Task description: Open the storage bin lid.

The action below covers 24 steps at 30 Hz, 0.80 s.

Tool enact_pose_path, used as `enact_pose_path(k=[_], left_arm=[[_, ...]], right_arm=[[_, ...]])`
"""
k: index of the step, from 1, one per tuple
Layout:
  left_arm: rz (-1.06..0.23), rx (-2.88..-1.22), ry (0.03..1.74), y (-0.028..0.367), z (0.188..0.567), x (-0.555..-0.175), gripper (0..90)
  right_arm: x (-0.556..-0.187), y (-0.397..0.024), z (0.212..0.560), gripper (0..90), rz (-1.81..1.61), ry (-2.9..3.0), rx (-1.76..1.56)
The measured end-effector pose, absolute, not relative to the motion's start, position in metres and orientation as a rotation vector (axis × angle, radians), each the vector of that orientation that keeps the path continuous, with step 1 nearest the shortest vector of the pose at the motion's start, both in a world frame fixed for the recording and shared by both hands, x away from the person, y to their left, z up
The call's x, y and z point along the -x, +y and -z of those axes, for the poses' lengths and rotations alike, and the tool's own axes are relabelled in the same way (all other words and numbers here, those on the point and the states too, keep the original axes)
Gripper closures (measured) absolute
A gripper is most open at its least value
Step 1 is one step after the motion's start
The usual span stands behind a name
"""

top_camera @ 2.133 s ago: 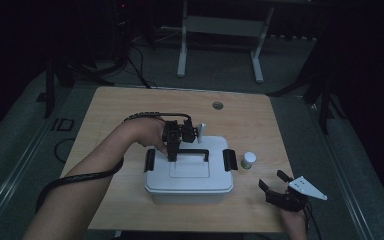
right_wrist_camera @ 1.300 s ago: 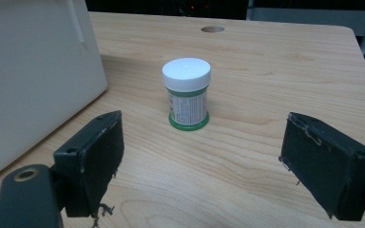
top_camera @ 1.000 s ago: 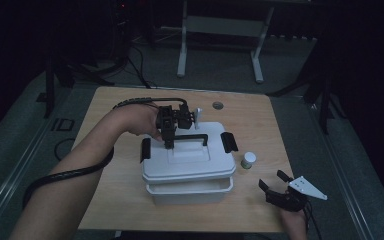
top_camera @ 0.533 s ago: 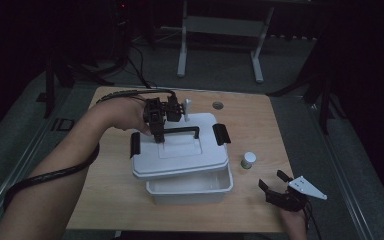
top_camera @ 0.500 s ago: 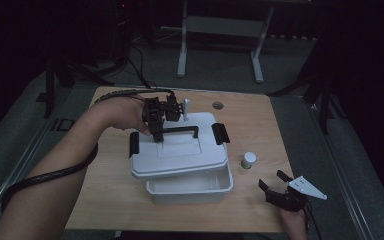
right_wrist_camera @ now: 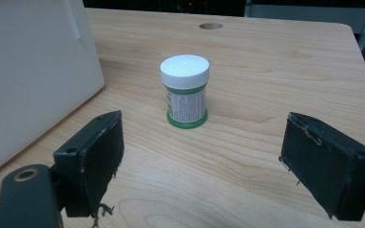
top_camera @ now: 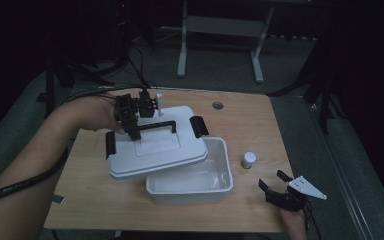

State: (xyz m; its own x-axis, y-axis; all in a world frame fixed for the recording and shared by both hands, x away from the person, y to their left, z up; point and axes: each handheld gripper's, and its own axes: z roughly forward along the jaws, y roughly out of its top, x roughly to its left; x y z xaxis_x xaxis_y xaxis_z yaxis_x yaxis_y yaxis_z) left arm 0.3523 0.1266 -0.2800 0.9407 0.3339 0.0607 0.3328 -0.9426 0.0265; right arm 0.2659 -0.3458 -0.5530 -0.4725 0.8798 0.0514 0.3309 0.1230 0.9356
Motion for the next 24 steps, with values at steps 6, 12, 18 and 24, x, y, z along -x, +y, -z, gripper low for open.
enact_pose_path(k=[6,12,18,24], left_arm=[[-0.107,-3.079,0.607,0.154,0.278,-0.344,83.7],[-0.116,-3.053,0.715,0.184,0.279,-0.338,83.7],[-0.112,-3.017,0.806,0.211,0.282,-0.332,83.7],[-0.144,-2.983,0.89,0.241,0.281,-0.324,83.7]], right_arm=[[-0.266,-0.346,0.553,13.9,-1.339,1.879,-1.166],[-0.266,-0.346,0.553,13.9,-1.336,1.878,-1.17],[-0.266,-0.345,0.553,13.9,-1.333,1.878,-1.173],[-0.266,-0.345,0.553,13.9,-1.33,1.878,-1.179]])
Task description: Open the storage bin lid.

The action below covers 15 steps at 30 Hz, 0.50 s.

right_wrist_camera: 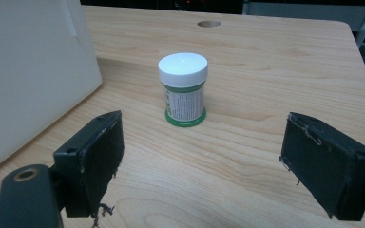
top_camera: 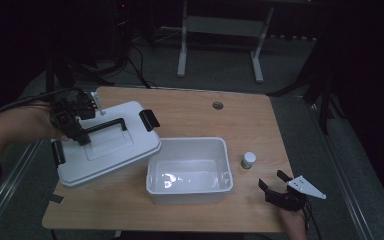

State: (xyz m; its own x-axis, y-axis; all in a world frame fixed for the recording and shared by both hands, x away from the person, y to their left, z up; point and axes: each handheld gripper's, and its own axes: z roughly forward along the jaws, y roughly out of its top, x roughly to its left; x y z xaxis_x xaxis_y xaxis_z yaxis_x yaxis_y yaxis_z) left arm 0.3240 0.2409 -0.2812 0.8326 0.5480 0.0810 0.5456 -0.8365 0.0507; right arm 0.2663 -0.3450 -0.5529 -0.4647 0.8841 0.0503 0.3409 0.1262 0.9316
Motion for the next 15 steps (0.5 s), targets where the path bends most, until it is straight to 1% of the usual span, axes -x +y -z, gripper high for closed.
enact_pose_path(k=[7,15], left_arm=[[-0.14,-2.96,0.979,0.264,0.288,-0.319,83.7],[-0.129,-2.935,1.02,0.281,0.3,-0.315,83.7]], right_arm=[[-0.266,-0.345,0.553,13.9,-1.328,1.878,-1.18],[-0.267,-0.345,0.553,13.9,-1.32,1.878,-1.183]])
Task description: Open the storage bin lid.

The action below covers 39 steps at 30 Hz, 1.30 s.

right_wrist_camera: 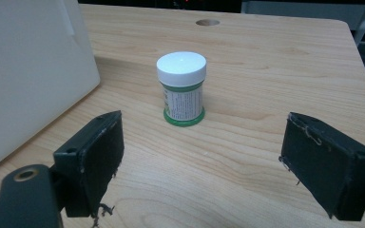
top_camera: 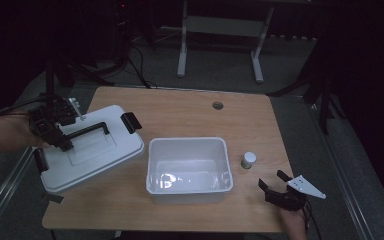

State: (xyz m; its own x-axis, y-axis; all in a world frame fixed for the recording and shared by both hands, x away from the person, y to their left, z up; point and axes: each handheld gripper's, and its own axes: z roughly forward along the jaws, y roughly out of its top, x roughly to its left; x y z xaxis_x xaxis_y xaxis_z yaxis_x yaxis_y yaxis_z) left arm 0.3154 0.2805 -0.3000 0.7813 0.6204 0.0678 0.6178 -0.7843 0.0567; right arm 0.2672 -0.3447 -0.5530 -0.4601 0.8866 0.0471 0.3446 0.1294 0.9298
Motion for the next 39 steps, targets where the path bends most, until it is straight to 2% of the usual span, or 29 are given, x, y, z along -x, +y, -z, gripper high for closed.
enact_pose_path(k=[19,26,39], left_arm=[[-0.08,-2.884,1.11,0.308,0.359,-0.327,83.6],[-0.095,-2.851,1.093,0.308,0.382,-0.333,83.6],[0.021,-2.828,1.106,0.3,0.437,-0.346,83.7]], right_arm=[[-0.267,-0.344,0.553,13.9,-1.318,1.883,-1.184],[-0.267,-0.344,0.553,13.9,-1.324,1.888,-1.184],[-0.267,-0.344,0.553,13.9,-1.325,1.89,-1.177]])
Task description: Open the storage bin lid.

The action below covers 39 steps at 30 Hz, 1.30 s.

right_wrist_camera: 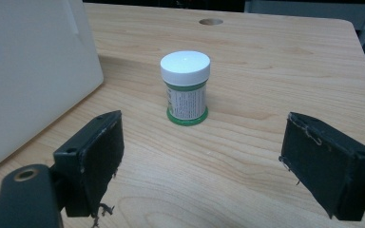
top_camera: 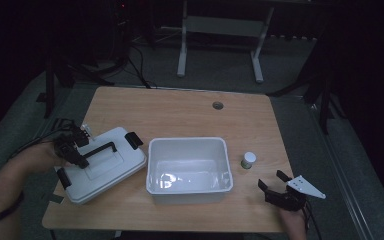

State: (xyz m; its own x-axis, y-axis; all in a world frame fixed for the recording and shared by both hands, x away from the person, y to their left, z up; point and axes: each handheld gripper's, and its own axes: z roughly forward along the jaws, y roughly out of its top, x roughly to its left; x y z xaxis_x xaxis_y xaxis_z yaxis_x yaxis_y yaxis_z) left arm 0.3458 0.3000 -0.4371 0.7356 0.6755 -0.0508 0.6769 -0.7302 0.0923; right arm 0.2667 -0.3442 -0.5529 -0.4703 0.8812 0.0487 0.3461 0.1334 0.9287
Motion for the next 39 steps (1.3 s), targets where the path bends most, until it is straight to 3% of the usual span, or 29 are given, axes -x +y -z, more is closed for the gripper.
enact_pose_path(k=[14,36,37,39], left_arm=[[0.096,-2.852,1.112,0.292,0.471,-0.348,83.6],[0.163,-2.821,1.106,0.292,0.493,-0.346,83.1],[0.171,-2.826,1.093,0.291,0.493,-0.346,82.1],[0.173,-2.838,1.064,0.29,0.491,-0.346,68.0]], right_arm=[[-0.267,-0.344,0.553,13.9,-1.321,1.897,-1.176],[-0.267,-0.344,0.553,13.9,-1.319,1.894,-1.178],[-0.267,-0.344,0.553,13.9,-1.317,1.895,-1.178],[-0.267,-0.344,0.553,13.9,-1.319,1.895,-1.185]])
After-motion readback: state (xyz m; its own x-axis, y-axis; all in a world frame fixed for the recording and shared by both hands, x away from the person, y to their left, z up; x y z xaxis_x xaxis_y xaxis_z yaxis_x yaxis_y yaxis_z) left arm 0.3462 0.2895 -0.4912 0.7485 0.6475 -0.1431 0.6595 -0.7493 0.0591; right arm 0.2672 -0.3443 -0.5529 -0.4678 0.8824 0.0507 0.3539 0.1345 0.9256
